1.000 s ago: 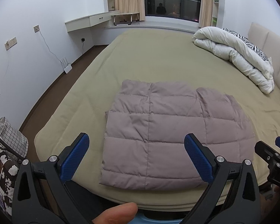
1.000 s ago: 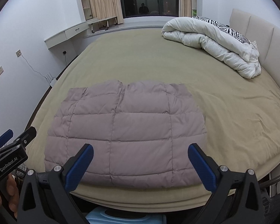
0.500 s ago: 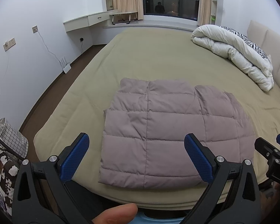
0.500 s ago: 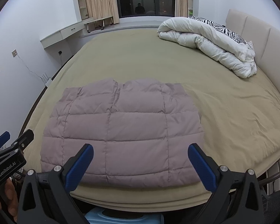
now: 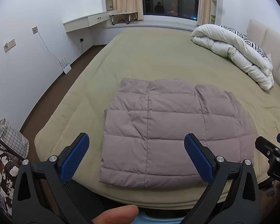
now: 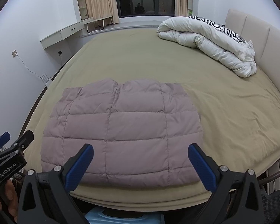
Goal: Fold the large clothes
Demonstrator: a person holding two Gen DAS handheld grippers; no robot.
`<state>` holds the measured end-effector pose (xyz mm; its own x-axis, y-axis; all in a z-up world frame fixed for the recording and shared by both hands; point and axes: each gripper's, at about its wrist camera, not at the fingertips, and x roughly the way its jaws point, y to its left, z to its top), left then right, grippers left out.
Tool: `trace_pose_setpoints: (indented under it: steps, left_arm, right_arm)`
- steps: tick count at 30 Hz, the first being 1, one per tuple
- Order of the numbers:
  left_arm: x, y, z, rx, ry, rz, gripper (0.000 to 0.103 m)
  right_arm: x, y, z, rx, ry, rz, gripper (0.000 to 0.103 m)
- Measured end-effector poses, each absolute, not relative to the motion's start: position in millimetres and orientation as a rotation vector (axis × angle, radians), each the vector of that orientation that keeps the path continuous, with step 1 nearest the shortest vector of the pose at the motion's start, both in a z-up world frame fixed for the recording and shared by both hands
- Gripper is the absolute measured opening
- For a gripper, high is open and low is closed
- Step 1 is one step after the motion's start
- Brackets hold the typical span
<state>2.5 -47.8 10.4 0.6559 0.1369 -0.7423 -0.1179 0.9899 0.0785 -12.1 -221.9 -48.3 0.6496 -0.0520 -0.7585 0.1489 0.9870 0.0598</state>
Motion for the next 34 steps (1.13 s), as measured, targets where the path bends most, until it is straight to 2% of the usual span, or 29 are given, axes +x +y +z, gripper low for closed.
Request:
trace_pose_setpoints:
  steps: [34]
  left_arm:
    - [2.1, -46.6, 11.2, 0.028, 0.831, 0.136, 0.103]
  right_arm:
    - [-12.5, -222.2, -44.4, 0.109, 0.862, -0.09, 0.103]
